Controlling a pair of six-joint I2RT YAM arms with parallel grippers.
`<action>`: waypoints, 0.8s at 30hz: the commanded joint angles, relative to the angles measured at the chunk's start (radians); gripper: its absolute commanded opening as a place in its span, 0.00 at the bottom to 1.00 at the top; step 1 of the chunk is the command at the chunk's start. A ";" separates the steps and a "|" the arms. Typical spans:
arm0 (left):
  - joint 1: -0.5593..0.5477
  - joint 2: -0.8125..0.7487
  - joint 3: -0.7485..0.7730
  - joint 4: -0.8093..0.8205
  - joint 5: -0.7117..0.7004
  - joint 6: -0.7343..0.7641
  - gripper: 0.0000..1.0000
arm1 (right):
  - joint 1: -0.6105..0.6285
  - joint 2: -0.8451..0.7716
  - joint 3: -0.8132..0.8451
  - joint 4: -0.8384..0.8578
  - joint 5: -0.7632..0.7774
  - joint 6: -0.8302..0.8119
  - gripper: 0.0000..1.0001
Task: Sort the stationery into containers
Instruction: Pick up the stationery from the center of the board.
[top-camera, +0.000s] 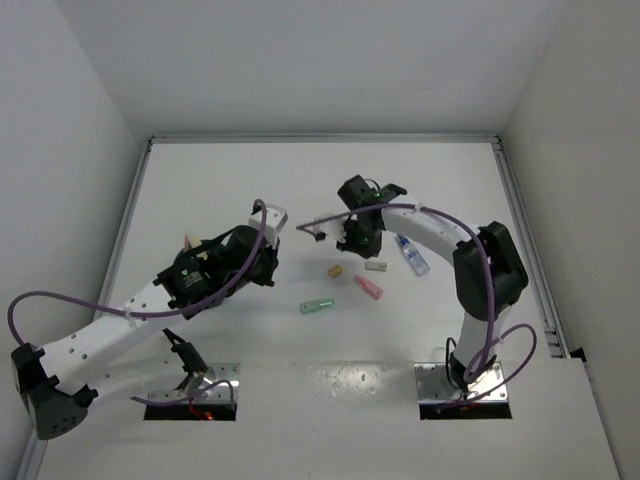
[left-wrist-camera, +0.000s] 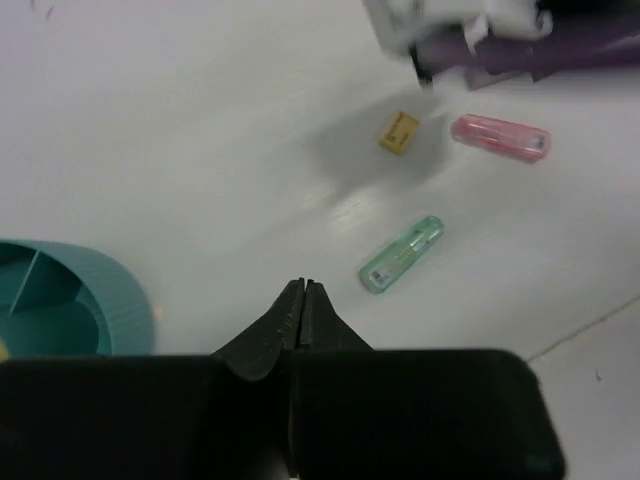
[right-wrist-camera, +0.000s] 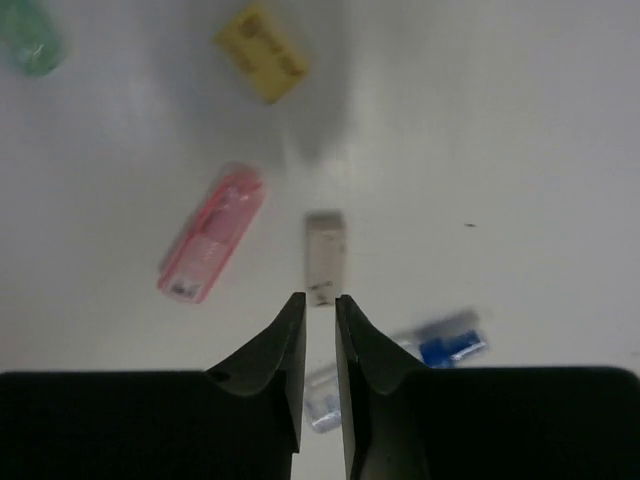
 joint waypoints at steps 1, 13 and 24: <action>0.017 -0.007 0.075 0.047 0.140 0.170 0.00 | 0.015 -0.096 -0.131 -0.003 -0.170 -0.331 0.18; 0.072 -0.051 -0.051 0.173 0.111 0.216 0.69 | 0.013 -0.006 -0.115 0.118 -0.462 -0.639 0.64; 0.097 -0.245 -0.125 0.228 0.003 0.189 0.53 | 0.023 0.160 0.013 0.095 -0.494 -0.629 0.44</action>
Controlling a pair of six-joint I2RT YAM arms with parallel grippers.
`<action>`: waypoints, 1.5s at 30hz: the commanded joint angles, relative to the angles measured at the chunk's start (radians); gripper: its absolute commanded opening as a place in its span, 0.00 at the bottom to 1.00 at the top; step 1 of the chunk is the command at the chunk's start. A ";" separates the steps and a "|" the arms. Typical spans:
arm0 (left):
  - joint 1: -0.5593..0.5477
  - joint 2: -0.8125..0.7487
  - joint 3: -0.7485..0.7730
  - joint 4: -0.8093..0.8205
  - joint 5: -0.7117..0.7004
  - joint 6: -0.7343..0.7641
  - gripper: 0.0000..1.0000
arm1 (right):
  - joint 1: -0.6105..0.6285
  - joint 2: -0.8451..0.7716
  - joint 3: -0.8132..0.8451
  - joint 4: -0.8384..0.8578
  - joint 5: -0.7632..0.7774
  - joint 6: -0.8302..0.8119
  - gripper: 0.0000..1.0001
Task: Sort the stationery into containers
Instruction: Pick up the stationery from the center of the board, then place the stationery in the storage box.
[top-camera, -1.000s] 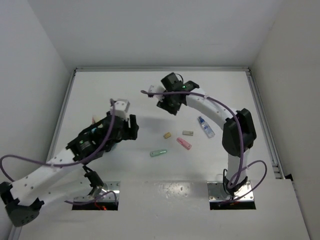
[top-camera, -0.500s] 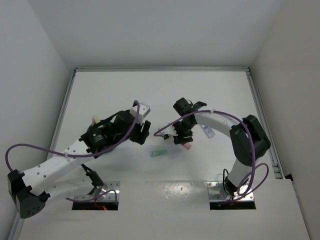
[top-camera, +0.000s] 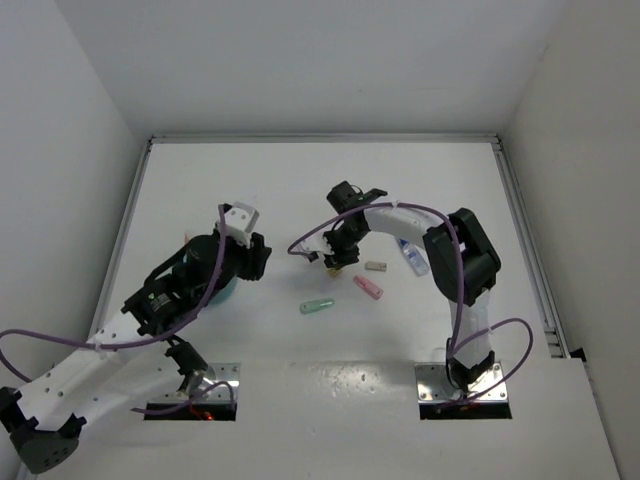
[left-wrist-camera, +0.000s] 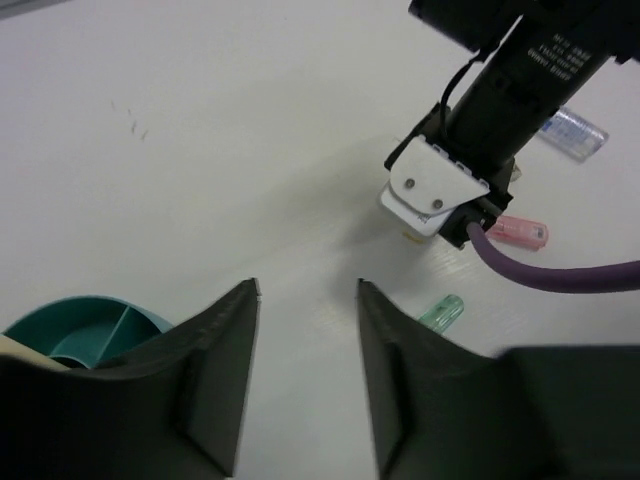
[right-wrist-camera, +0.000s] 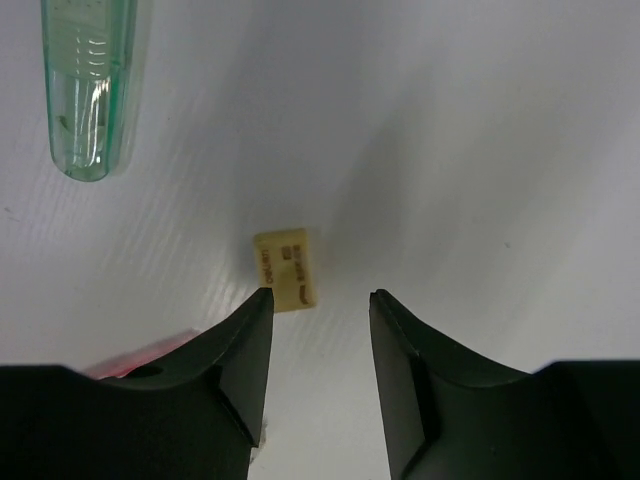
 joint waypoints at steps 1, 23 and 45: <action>0.007 -0.034 -0.016 0.049 -0.027 -0.007 0.45 | 0.019 0.018 0.030 -0.012 -0.063 -0.027 0.44; 0.041 -0.072 -0.016 0.049 -0.045 -0.016 0.44 | 0.056 0.114 0.065 -0.068 0.029 -0.015 0.17; 0.466 -0.393 -0.099 0.181 -0.106 -0.111 0.25 | 0.177 0.318 0.673 0.723 -0.284 1.249 0.00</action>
